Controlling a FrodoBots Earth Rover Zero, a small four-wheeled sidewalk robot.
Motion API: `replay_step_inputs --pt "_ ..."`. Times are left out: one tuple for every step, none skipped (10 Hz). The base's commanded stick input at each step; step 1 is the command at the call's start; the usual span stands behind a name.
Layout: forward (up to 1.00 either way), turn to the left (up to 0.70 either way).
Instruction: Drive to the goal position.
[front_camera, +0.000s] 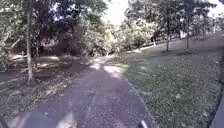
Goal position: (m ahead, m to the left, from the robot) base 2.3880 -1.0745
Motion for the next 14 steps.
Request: replay_step_inputs --pt "0.5 0.0" --pt "0.5 0.0" --pt "0.5 0.0" --pt "0.5 0.0" --pt "0.5 0.0" --pt "0.5 0.0" --pt "0.5 0.0" --pt "0.5 0.0" --pt "0.5 0.0" --pt "0.5 0.0" --pt "0.5 0.0" --pt "0.5 0.0" --pt "0.5 0.0" --pt "0.5 0.0"
